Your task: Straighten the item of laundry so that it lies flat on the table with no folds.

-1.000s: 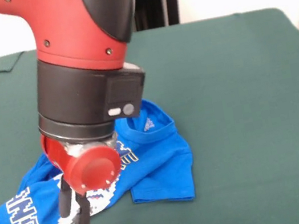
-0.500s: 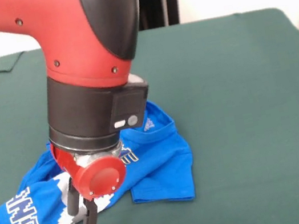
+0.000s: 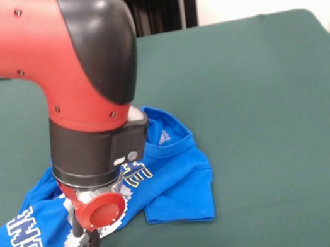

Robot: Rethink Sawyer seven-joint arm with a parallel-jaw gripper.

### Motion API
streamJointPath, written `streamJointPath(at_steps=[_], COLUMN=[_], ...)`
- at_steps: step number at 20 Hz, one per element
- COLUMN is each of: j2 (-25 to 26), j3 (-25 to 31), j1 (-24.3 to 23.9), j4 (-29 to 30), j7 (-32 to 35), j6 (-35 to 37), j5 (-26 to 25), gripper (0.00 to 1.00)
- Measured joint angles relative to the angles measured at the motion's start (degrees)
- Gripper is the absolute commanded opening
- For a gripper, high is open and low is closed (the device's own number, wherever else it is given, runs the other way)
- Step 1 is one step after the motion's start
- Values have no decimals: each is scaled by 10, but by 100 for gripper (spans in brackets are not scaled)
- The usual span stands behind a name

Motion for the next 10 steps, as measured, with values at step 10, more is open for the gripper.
streamJointPath(at_steps=[10], j2=[19], j3=[-1], j1=[-4], j4=[1], j7=[0], j6=[-28], j5=[-1], gripper=[100])
